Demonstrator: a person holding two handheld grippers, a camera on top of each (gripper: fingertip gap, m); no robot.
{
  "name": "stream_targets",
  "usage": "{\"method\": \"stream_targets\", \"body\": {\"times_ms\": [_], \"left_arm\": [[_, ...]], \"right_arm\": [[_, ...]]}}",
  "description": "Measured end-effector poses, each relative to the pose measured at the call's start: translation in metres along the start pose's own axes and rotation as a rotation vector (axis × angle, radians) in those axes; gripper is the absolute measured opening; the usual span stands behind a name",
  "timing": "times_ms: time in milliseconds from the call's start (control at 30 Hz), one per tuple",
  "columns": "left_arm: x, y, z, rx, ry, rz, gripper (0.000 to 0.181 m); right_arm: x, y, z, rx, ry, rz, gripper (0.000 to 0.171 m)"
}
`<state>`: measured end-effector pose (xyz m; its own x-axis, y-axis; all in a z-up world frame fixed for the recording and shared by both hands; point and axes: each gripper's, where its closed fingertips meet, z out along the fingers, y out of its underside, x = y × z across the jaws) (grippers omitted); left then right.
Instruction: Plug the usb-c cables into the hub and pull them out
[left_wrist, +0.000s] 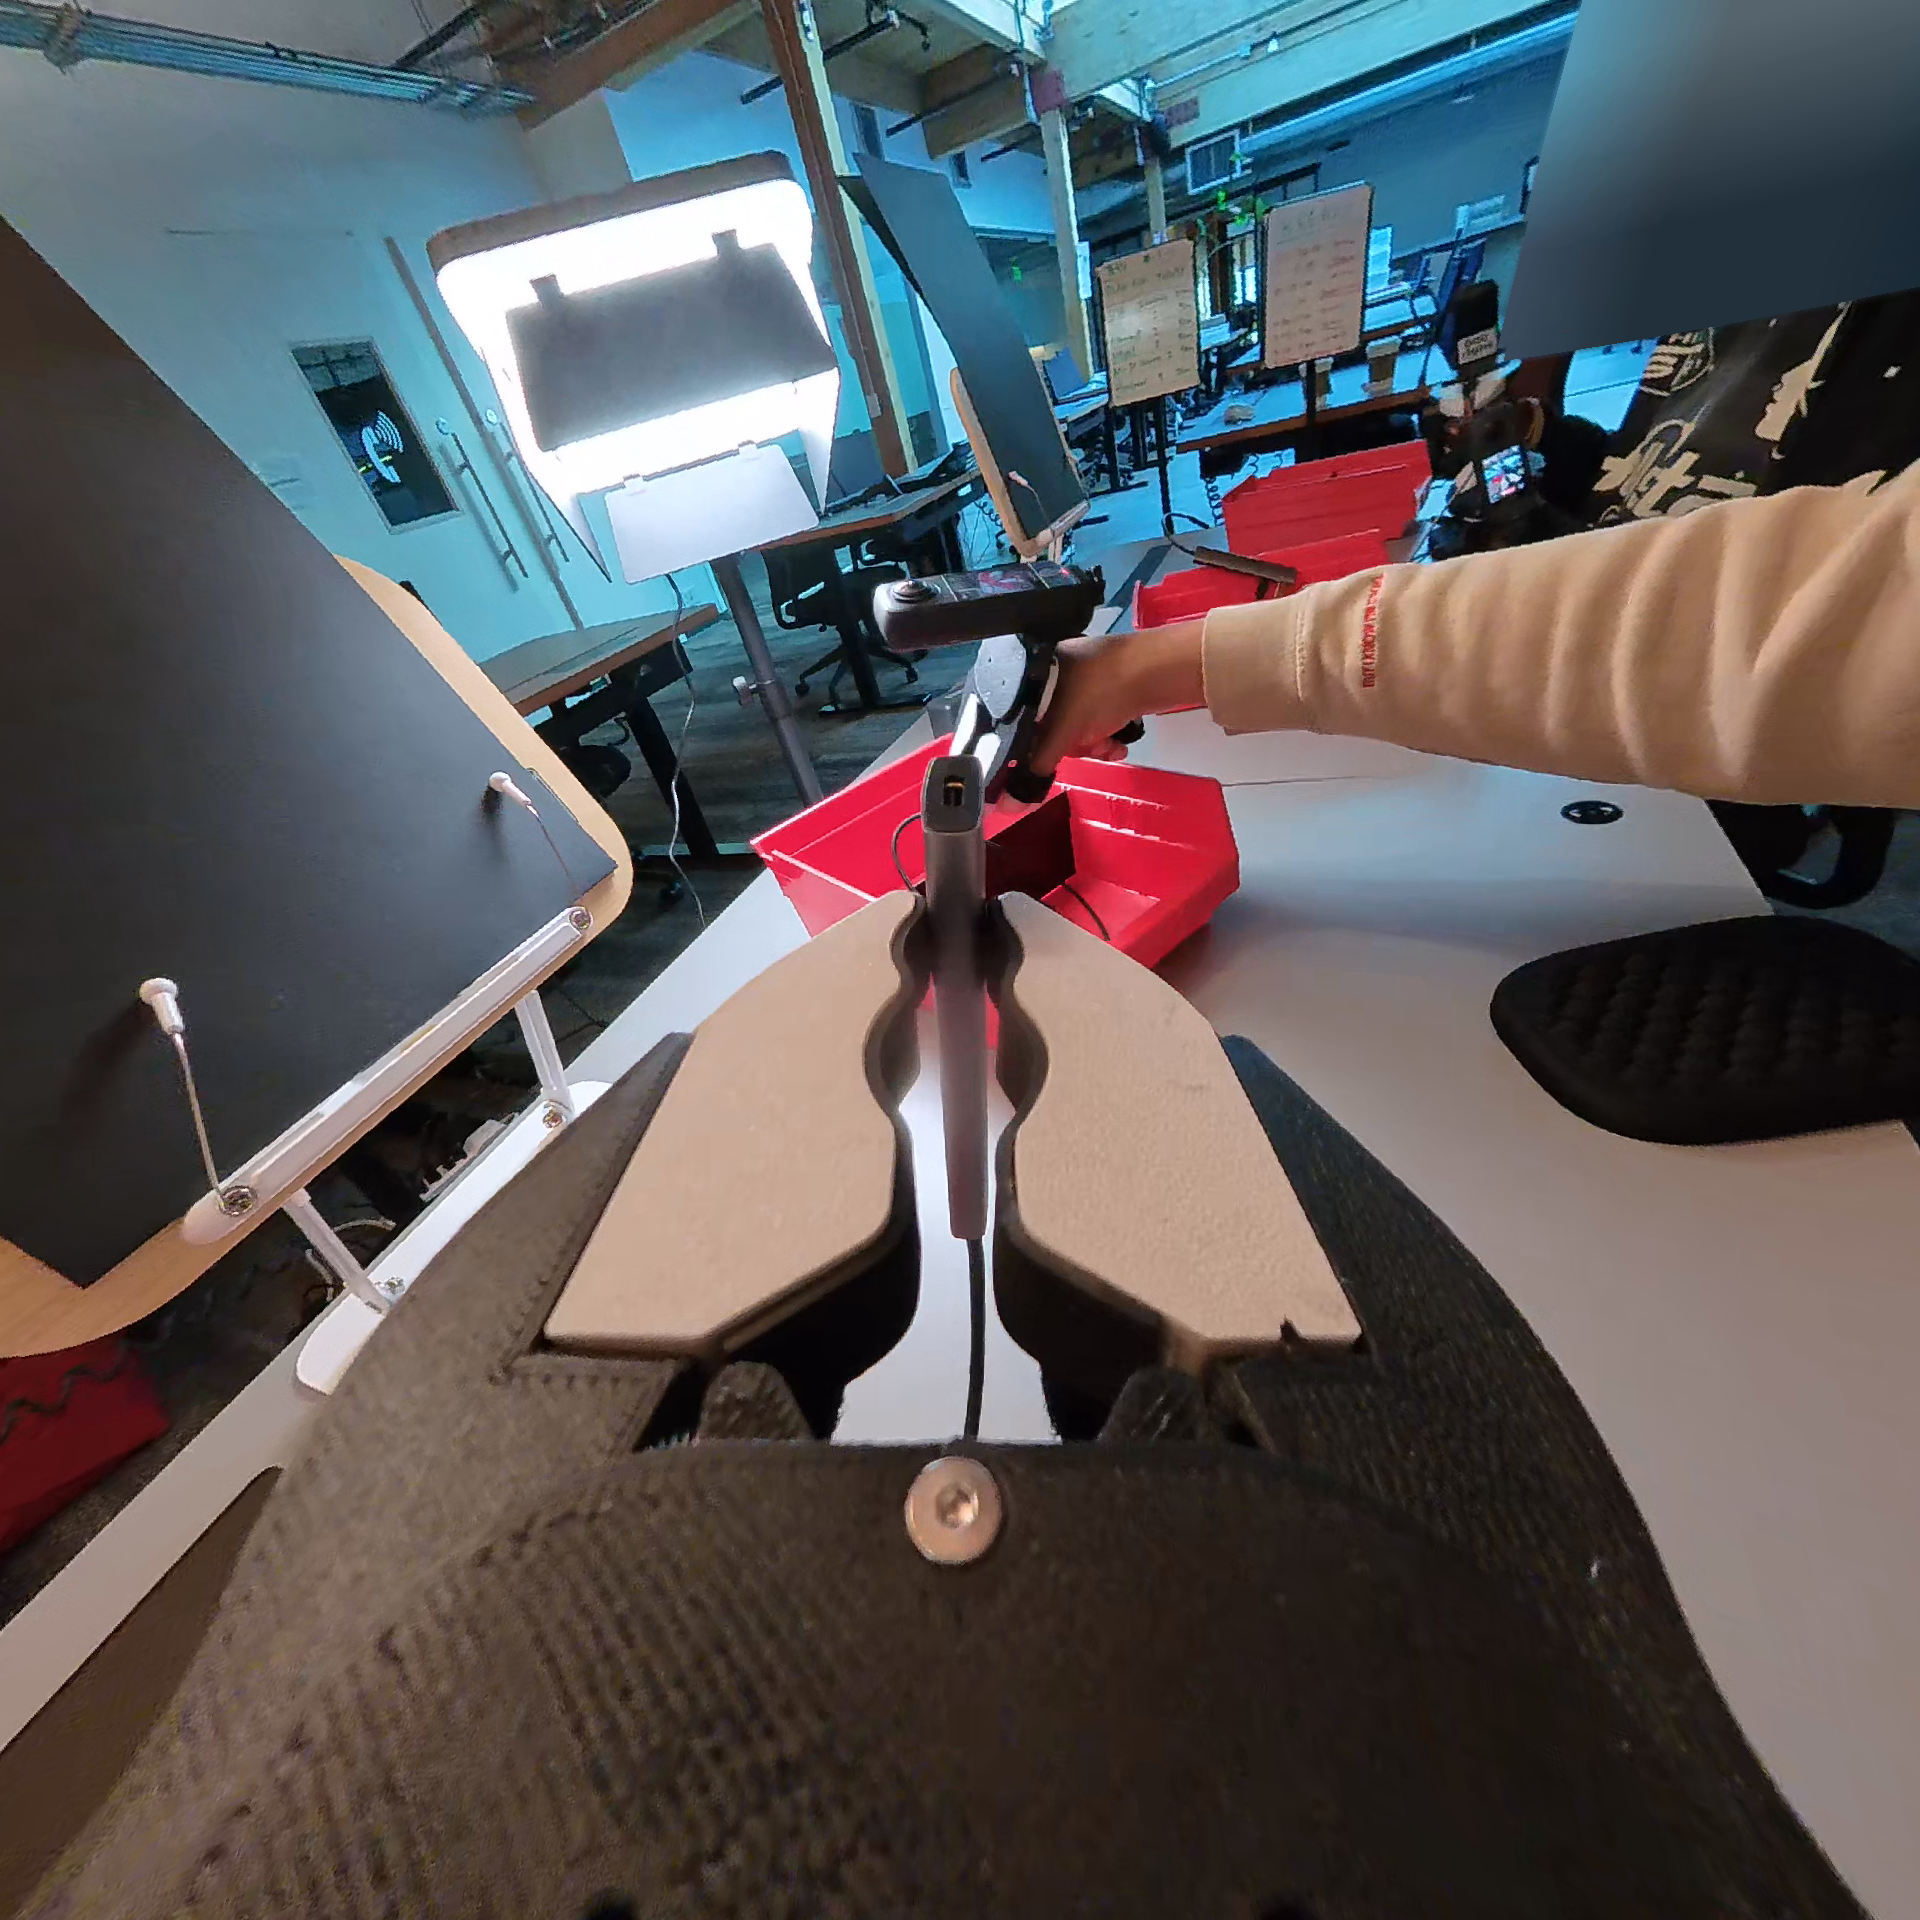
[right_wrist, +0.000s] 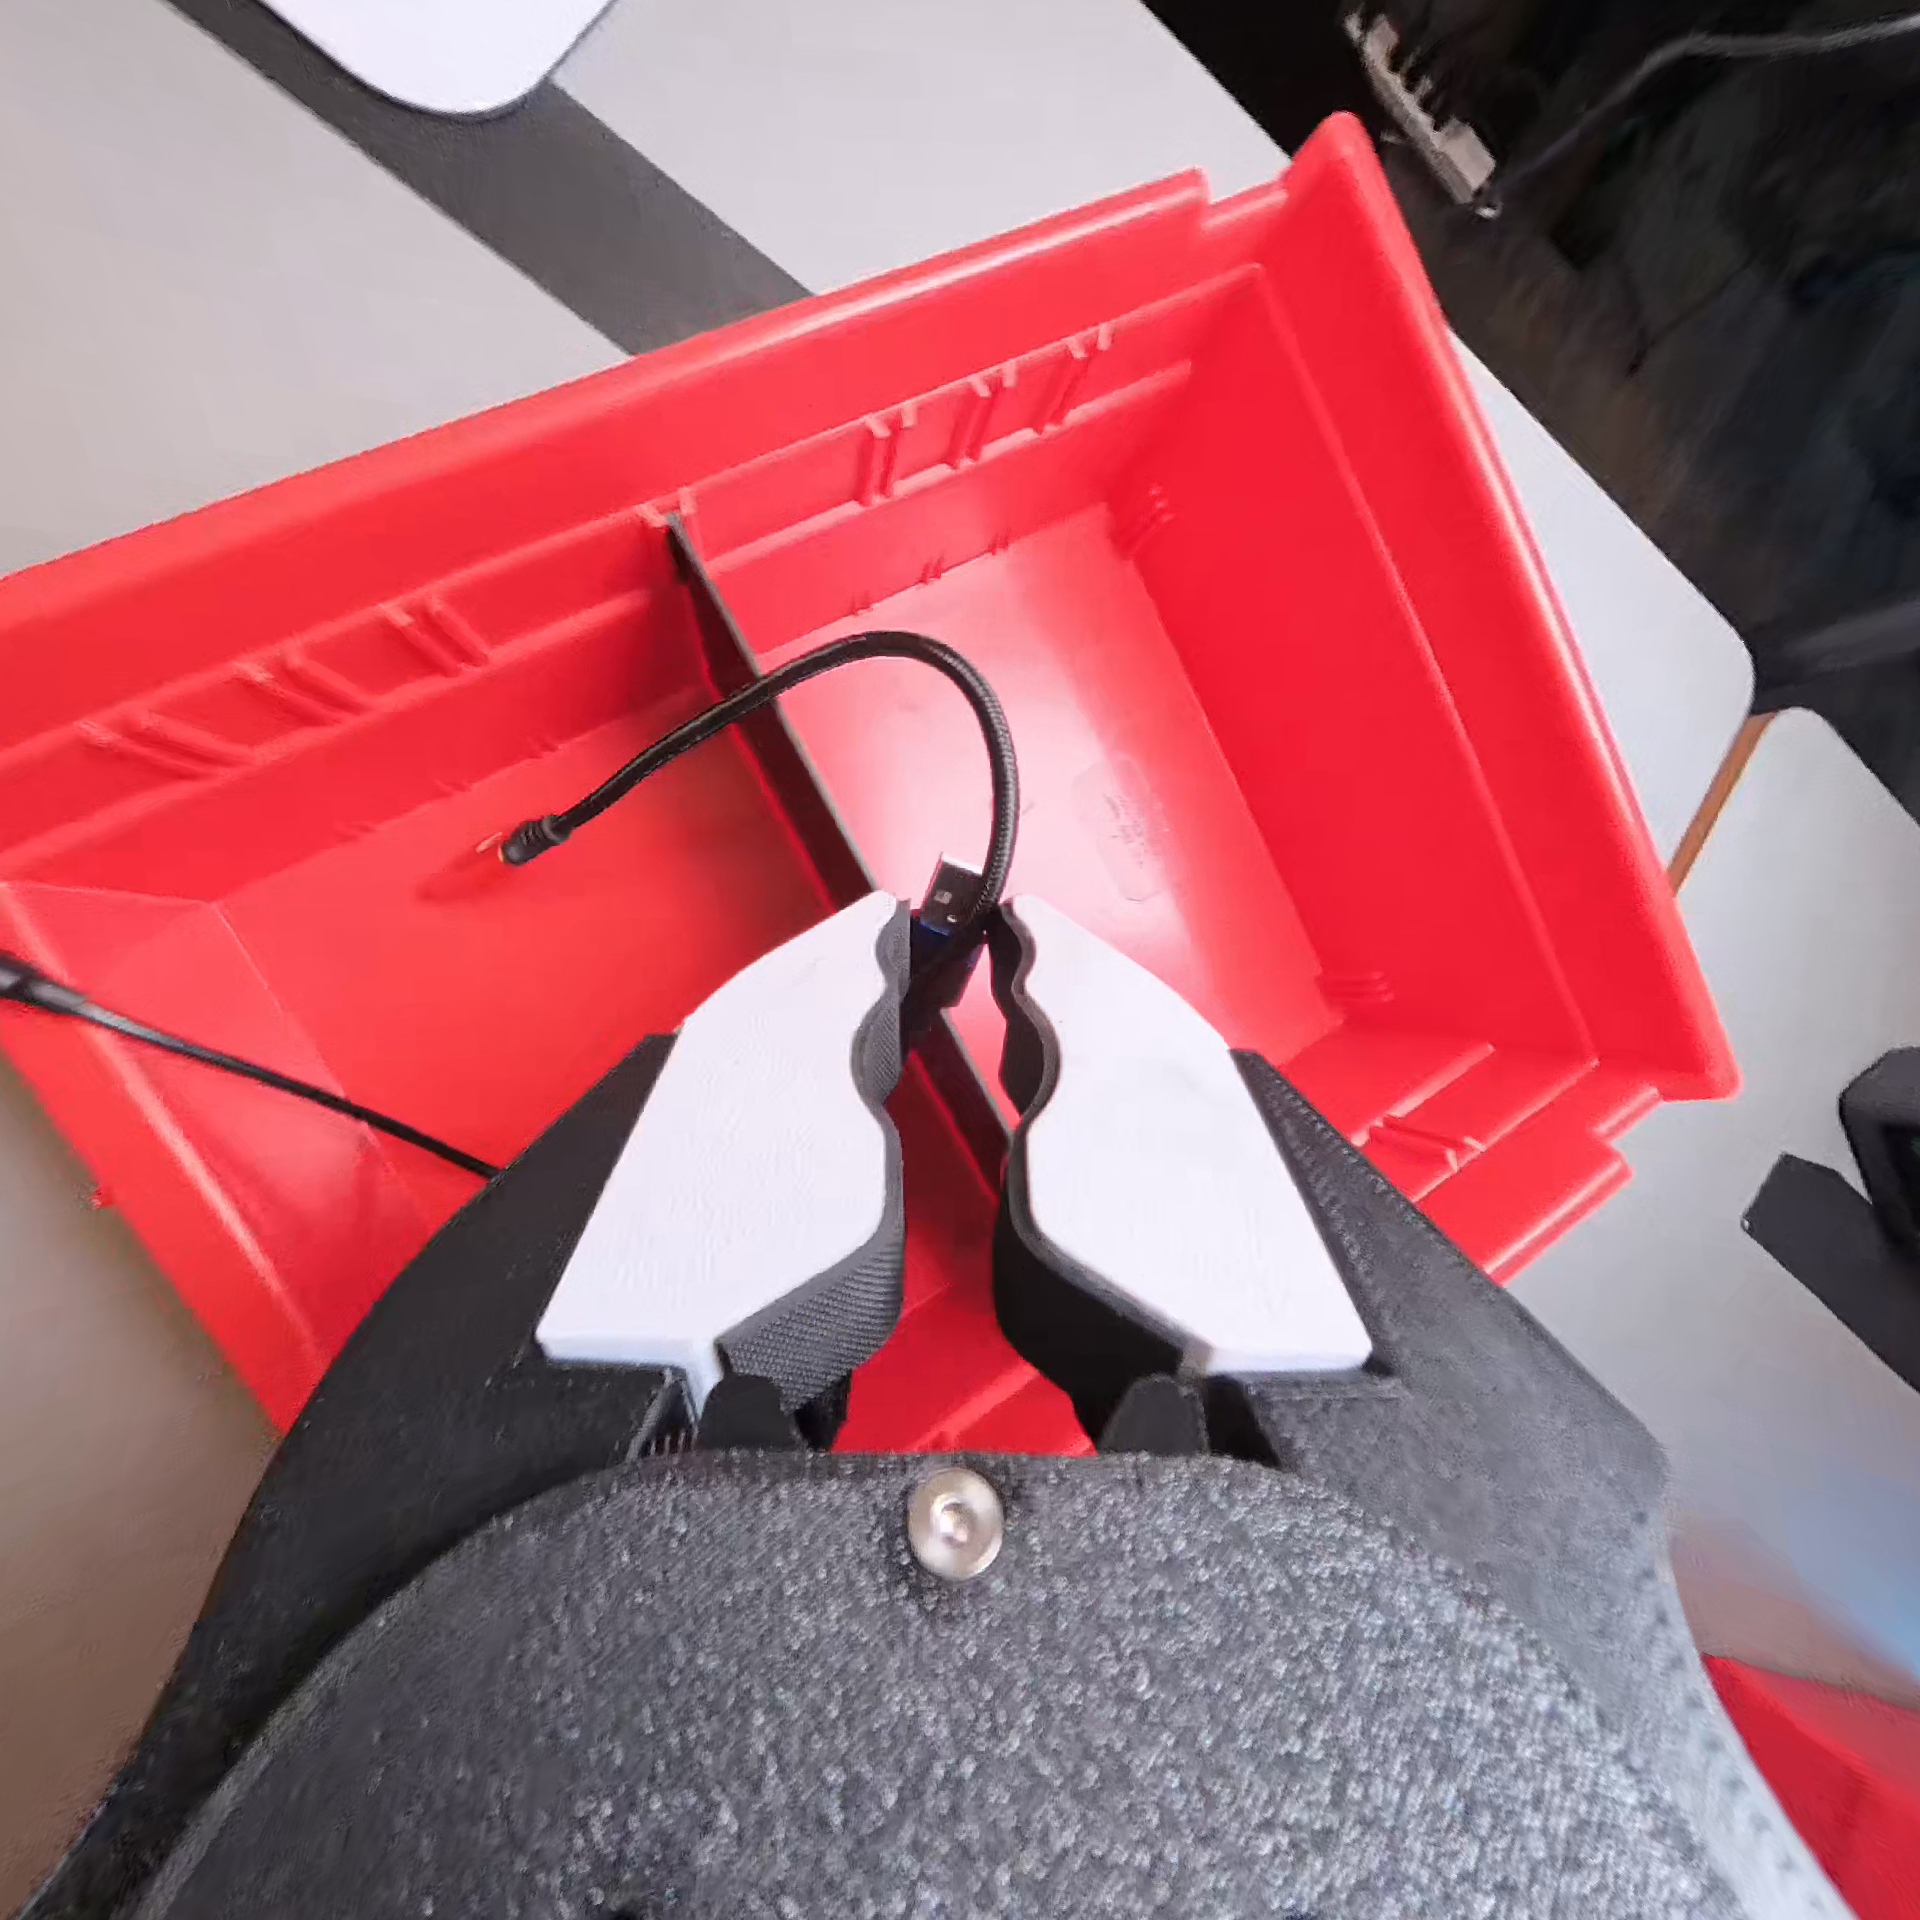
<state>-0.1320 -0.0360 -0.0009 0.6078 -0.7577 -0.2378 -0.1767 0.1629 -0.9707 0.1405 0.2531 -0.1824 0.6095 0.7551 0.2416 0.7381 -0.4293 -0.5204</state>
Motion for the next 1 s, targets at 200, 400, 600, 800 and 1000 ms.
{"method": "stream_targets", "body": {"times_ms": [200, 400, 600, 800, 1000], "left_arm": [[0.0, 0.001, 0.002, 0.006, 0.01, -0.019, 0.009], [0.012, 0.008, 0.014, -0.026, 0.04, -0.002, 0.009], [0.016, 0.011, 0.018, -0.042, 0.046, 0.017, 0.009], [0.02, -0.001, 0.02, 0.055, 0.08, -0.059, 0.009], [0.04, -0.028, 0.022, 0.216, 0.149, -0.128, 0.01]], "right_arm": [[-0.009, 0.016, -0.032, -0.083, 0.076, -0.244, 0.015], [-0.001, 0.048, -0.03, -0.298, 0.238, -0.483, 0.016], [-0.013, 0.018, -0.025, -0.105, 0.189, -0.382, 0.051], [-0.059, -0.081, -0.123, 0.483, 0.109, -0.238, 0.056], [-0.226, -0.125, -0.21, 0.946, -0.434, -0.264, 0.049]]}}
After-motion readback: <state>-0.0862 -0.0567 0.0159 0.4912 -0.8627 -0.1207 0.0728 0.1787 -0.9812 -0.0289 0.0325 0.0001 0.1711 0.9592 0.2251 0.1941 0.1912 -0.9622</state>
